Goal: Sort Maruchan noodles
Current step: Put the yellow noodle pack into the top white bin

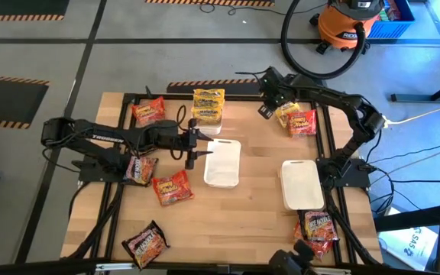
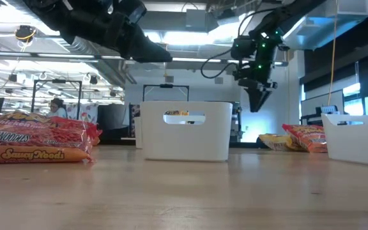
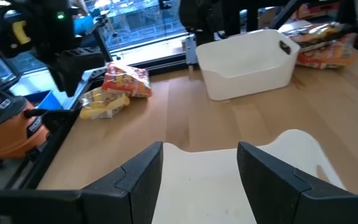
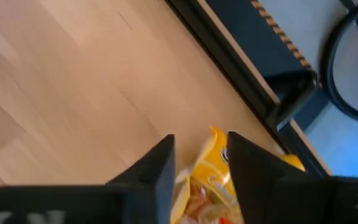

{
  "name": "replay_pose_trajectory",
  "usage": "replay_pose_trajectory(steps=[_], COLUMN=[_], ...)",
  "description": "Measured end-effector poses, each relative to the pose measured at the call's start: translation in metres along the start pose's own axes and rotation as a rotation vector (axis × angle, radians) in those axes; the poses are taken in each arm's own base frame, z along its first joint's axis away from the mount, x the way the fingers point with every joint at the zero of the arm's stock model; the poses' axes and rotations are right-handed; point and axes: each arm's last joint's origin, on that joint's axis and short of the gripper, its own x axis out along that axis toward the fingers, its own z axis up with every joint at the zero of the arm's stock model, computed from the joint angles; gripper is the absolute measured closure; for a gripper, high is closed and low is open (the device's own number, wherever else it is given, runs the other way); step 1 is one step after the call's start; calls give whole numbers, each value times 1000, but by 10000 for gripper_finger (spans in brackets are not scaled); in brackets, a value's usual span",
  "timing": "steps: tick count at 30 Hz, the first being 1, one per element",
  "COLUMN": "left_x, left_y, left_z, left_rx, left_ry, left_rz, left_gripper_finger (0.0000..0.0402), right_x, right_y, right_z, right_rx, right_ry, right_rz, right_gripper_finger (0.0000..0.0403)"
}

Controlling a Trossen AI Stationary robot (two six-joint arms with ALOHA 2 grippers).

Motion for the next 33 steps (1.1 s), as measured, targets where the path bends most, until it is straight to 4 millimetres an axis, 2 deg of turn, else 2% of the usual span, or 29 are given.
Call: replay_pose_trajectory(steps=[6,10,18,23,29,33], left_x=[0,0,0,0,0,0], left_y=[-2,-2,-2,-2,-2,-2], left_z=[1,1,1,1,1,1], left_rx=[9,9,8,10,10,10], left_ry=[-2,-2,-2,-2,-2,-3], left_rz=[-7,-7,-7,-6,-6,-6], left_gripper_finger=[201,201,201,201,201,201], right_x=[2,12,51,67,78,79], right_y=[-4,-15,-41,-53,-51,-39], right_z=[-7,-10,-16,-21,-20,-12], right_rx=[40,74,164,196,194,168], right_ry=[80,135,242,293,281,217], right_rz=[-84,-109,-21,-30,111,180], right_gripper_finger=[181,148,151,154,155,155])
